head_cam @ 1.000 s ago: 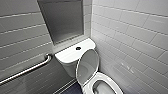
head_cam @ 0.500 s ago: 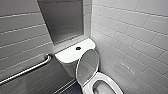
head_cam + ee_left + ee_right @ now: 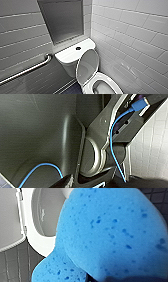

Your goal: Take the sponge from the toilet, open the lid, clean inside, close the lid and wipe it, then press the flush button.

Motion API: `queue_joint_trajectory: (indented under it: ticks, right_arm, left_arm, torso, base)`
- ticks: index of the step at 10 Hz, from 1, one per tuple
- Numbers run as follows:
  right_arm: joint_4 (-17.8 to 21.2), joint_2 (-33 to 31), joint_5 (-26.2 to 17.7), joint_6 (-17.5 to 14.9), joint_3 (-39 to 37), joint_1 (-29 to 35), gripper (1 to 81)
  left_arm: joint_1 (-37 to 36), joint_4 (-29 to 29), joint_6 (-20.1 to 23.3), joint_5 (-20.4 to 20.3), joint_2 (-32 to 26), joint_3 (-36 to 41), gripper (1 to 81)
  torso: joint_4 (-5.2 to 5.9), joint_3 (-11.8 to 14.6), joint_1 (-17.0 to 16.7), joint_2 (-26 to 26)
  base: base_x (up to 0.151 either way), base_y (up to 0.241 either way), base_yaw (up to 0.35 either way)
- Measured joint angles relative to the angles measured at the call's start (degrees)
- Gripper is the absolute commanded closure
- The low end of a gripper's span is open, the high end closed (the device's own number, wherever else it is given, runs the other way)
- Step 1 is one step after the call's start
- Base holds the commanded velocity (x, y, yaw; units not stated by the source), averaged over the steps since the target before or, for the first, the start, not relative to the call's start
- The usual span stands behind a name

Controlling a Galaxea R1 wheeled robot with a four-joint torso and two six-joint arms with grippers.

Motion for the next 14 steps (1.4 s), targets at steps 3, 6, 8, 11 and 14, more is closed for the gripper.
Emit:
queue_joint_trajectory:
  ticks: [3,6,8,11,14]
  right_arm:
    - [0.00,-1.27,-3.56,-0.60,1.71,6.12,81.1]
    - [-0.13,-1.21,-10.57,-0.79,1.77,14.36,81.1]
    - [-0.17,0.74,-15.80,-0.85,-1.00,20.39,81.1]
    - [-0.26,7.51,-22.38,-0.77,-9.13,25.03,81.1]
    - [-0.28,13.74,-25.99,-0.61,-15.24,27.29,81.1]
  left_arm:
    - [-0.04,0.00,0.11,0.00,0.02,-0.04,1.0]
    - [-0.04,0.00,0.09,0.02,0.02,-0.04,1.0]
    - [-0.09,0.00,0.11,0.00,0.02,-0.04,1.0]
    - [-0.22,0.01,0.09,0.07,0.09,-0.11,1.0]
    - [-0.37,-0.02,0.06,0.07,0.20,-0.15,1.0]
  torso:
    - [0.00,0.00,0.00,0.00]
    - [0.00,0.00,0.00,0.00]
    - [0.00,0.00,0.00,0.00]
    - [0.00,0.00,0.00,0.00]
    - [1.68,0.00,0.00,0.00]
  base:
    - [0.000,0.000,0.000]
    - [0.000,0.000,0.000]
    - [0.000,0.000,0.000]
    - [0.000,0.000,0.000]
    - [0.000,0.000,0.000]
